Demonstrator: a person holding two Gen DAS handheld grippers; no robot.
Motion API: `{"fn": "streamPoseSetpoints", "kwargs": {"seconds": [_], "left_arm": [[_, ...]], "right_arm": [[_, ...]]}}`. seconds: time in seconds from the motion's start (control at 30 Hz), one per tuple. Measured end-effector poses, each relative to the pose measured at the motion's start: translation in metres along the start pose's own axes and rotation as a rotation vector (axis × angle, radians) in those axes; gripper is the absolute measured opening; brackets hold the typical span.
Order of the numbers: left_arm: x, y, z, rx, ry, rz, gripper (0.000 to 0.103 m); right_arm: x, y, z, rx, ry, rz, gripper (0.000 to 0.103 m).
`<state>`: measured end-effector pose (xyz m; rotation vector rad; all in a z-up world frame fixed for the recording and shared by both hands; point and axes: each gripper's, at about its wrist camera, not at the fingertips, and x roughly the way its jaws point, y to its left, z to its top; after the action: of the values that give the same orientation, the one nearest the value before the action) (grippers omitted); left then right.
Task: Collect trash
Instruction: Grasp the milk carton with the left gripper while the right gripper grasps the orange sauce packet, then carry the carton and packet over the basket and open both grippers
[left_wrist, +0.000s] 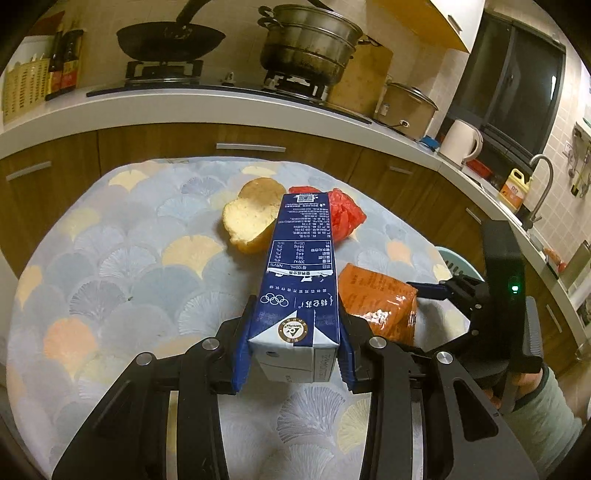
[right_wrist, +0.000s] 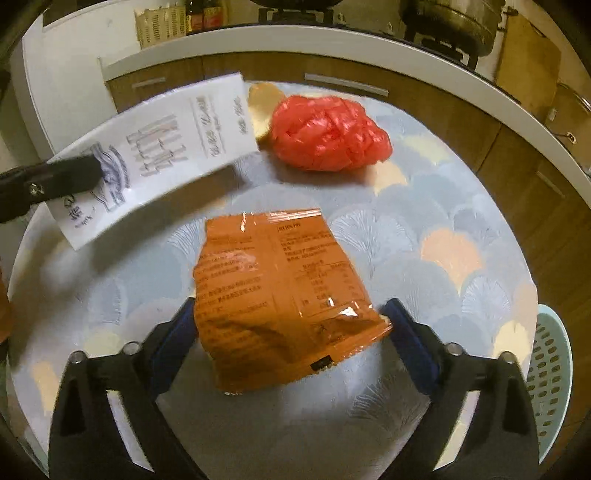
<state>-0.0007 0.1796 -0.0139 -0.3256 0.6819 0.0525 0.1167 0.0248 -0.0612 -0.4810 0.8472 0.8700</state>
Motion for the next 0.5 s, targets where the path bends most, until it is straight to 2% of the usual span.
{"fn": "streamPoseSetpoints", "kwargs": {"seconds": [0.03,0.07,0.1,0.13,0.17,0.3,0.5], "left_arm": [[0.0,0.0,0.0,-0.001,0.0,0.0,0.036],[-0.001,-0.001,0.0,0.0,-0.002,0.003,0.036],[-0.001,-0.001,0.0,0.003,-0.006,0.002,0.036],[-0.003,-0.003,0.0,0.006,-0.011,0.0,0.036],[-0.004,-0.005,0.001,0.008,-0.016,-0.004,0.036],[-0.009,-0.015,0.002,0.026,-0.029,-0.019,0.036],[-0.009,-0.042,0.009,0.067,-0.044,-0.061,0.036]], "right_arm": [[-0.002,0.0,-0.001,0.009,-0.009,0.008,0.081],[-0.003,0.0,-0.002,0.016,-0.011,0.006,0.076],[-0.004,0.0,-0.003,0.015,-0.016,0.006,0.05],[-0.008,0.001,-0.004,0.014,-0.028,0.029,0.036],[-0.011,0.0,-0.005,0.027,-0.034,0.058,0.028],[-0.025,-0.005,-0.012,0.075,-0.079,0.042,0.026],[-0.072,-0.026,-0.028,0.169,-0.151,0.039,0.026]]}}
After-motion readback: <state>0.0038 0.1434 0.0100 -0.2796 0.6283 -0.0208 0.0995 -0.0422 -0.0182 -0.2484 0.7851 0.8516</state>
